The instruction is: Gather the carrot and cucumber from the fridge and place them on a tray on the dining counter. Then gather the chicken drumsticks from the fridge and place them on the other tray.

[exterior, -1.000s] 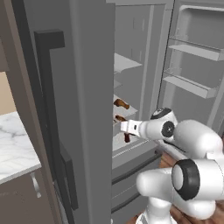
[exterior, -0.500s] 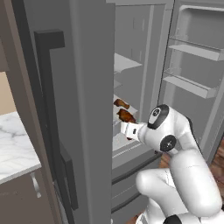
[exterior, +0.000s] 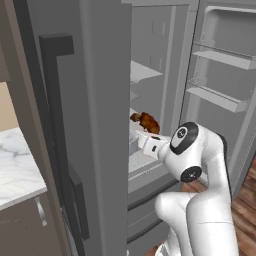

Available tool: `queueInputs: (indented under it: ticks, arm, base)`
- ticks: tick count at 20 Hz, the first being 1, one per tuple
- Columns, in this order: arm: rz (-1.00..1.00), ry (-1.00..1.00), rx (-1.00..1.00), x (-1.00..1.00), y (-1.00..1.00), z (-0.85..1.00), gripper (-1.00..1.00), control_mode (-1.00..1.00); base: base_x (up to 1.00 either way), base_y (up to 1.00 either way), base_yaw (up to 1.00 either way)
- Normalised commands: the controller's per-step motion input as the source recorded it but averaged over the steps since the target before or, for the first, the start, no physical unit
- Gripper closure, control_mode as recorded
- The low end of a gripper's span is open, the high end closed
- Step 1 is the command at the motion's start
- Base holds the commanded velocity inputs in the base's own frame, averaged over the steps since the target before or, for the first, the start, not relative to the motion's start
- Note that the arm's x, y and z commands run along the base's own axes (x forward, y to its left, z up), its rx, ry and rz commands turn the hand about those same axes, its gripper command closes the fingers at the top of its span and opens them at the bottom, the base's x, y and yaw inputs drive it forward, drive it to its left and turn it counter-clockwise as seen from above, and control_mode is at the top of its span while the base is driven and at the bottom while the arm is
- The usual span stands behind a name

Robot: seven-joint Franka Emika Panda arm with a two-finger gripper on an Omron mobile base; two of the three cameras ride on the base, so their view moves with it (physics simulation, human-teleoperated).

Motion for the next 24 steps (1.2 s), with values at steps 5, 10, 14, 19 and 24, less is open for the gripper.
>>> queueInputs:
  ticks: [5, 10, 14, 19, 24]
  arm:
    - [-0.01, 0.05, 0.00, -0.23, -0.27, 0.32, 1.00, -1.00]
    - [0.00, 0.09, -0.01, -0.62, -0.26, 0.00, 1.00, -1.00]
    - [0.04, 0.07, -0.04, -0.26, 0.00, 0.17, 1.00, -1.00]
    - [0.01, -0.01, 0.00, -0.17, 0.00, 0.13, 1.00, -1.00]
    - [0.02, 0.00, 0.00, -0.05, 0.00, 0.03, 1.00, -1.00]
  base:
    - [0.00, 0.00, 0.00]
    - [0.00, 0.00, 0.00]
    - [0.00, 0.00, 0.00]
    - [0.00, 0.00, 0.00]
    - [0.00, 0.00, 0.00]
